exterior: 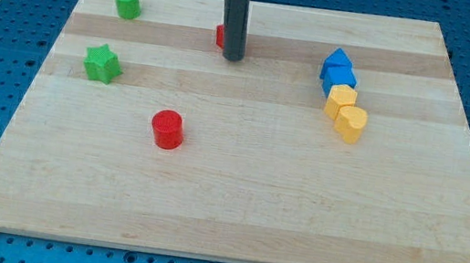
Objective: Slide the red star to the top center of the board
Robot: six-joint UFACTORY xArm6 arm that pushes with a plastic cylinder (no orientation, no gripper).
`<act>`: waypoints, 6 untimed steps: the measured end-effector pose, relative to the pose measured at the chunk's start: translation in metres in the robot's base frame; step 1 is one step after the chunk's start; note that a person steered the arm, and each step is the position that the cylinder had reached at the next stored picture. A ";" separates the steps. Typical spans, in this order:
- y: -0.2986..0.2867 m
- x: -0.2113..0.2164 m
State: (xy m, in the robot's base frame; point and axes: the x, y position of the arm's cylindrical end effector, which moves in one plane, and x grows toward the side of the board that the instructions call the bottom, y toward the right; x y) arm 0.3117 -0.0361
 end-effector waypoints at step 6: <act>-0.037 -0.042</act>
